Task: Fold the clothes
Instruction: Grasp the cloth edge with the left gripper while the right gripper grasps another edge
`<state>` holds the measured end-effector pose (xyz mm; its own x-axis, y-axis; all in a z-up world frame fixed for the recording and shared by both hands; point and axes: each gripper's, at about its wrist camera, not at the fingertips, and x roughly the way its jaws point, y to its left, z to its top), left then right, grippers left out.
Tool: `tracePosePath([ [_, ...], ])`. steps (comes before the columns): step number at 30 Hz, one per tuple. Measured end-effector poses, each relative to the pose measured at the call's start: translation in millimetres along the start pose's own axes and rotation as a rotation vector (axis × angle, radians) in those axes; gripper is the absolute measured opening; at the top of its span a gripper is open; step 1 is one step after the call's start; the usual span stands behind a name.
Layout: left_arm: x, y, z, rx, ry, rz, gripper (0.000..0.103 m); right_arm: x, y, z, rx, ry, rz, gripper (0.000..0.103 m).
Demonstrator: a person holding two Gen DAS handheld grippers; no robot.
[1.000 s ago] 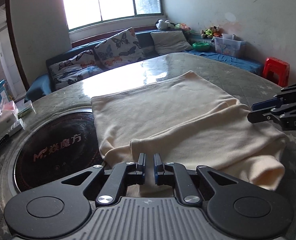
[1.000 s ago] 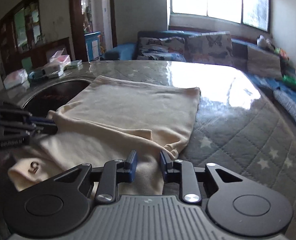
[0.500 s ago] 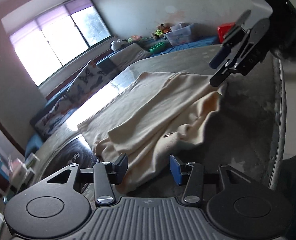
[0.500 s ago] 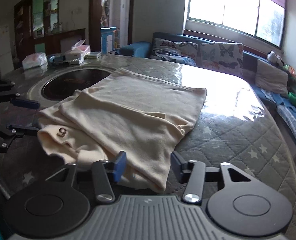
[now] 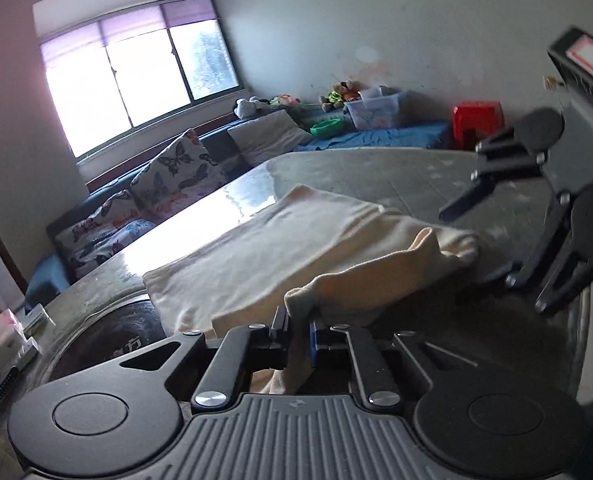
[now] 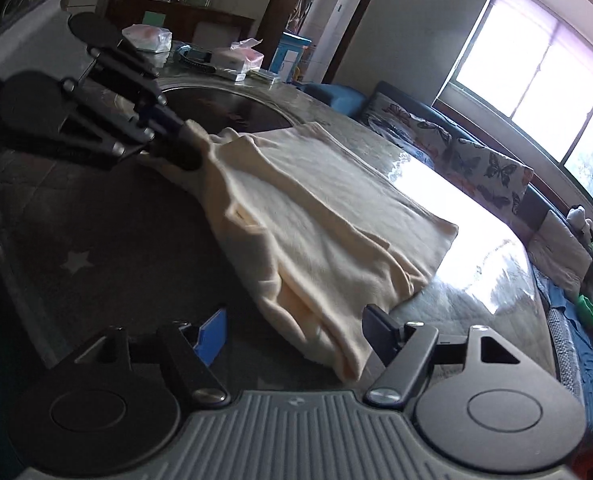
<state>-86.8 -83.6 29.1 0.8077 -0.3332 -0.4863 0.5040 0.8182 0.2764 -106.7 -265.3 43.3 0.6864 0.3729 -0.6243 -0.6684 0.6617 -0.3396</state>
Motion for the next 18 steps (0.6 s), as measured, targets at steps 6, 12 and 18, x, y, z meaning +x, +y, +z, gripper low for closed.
tracePosePath([
  [6, 19, 16, 6, -0.064, 0.032, 0.007, 0.014, 32, -17, 19, 0.083, 0.004, 0.065, 0.037],
  [12, 4, 1, -15, 0.039, 0.039, 0.031, 0.037, 42, -46, 34, 0.192, 0.027, 0.147, 0.018],
  [18, -1, -8, -35, 0.113, 0.063, 0.057, 0.040, 41, -50, 40, 0.199, 0.023, 0.158, 0.014],
])
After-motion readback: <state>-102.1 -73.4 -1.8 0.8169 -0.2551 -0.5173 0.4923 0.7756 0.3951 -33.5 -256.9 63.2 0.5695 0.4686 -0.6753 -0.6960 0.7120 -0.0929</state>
